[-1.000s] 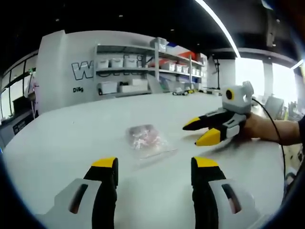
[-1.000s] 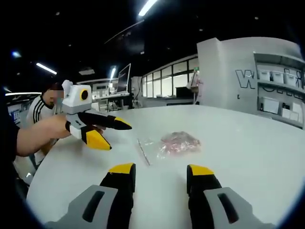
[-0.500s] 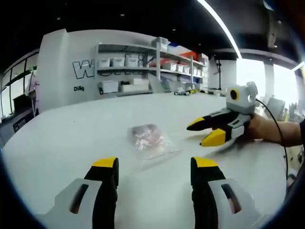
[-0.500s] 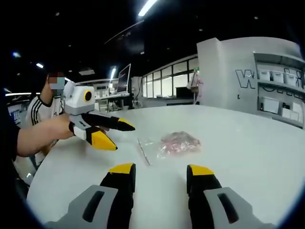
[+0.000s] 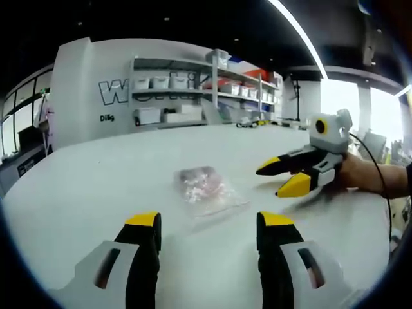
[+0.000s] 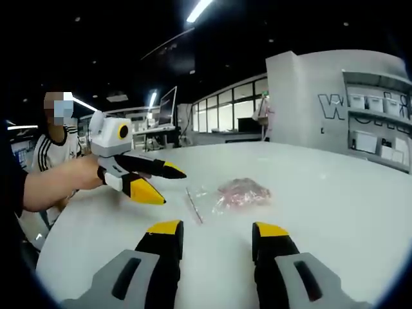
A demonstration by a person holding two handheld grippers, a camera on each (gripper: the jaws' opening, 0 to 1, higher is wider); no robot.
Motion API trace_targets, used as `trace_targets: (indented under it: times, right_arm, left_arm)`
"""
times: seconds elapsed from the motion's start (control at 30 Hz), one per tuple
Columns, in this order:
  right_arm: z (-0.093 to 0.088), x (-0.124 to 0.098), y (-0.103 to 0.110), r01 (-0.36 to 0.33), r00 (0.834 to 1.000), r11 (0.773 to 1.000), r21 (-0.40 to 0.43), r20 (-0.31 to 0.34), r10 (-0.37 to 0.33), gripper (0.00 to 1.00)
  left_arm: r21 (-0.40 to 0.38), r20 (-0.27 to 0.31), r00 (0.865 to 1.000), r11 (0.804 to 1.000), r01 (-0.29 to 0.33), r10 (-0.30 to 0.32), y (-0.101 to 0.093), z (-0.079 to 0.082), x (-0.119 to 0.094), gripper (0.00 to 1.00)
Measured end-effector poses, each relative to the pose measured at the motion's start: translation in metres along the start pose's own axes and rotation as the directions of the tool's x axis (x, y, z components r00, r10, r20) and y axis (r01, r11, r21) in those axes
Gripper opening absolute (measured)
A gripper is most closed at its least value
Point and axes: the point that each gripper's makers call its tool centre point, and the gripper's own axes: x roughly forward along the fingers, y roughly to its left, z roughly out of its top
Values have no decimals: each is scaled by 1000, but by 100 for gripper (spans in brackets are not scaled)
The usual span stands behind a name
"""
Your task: Open the resealable bag by pulling the two sides of the seal apart until the entire bag opening is separated and visibly accessible.
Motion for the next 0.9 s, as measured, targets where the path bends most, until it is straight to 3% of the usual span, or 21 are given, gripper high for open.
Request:
trace_targets:
  times: [0.9]
  right_arm:
    - [1,0,0,-3,1000,1000,8,6,3,41]
  left_arm:
    - [-17,-4,1000,1000,-21,21,14,-4,11,56]
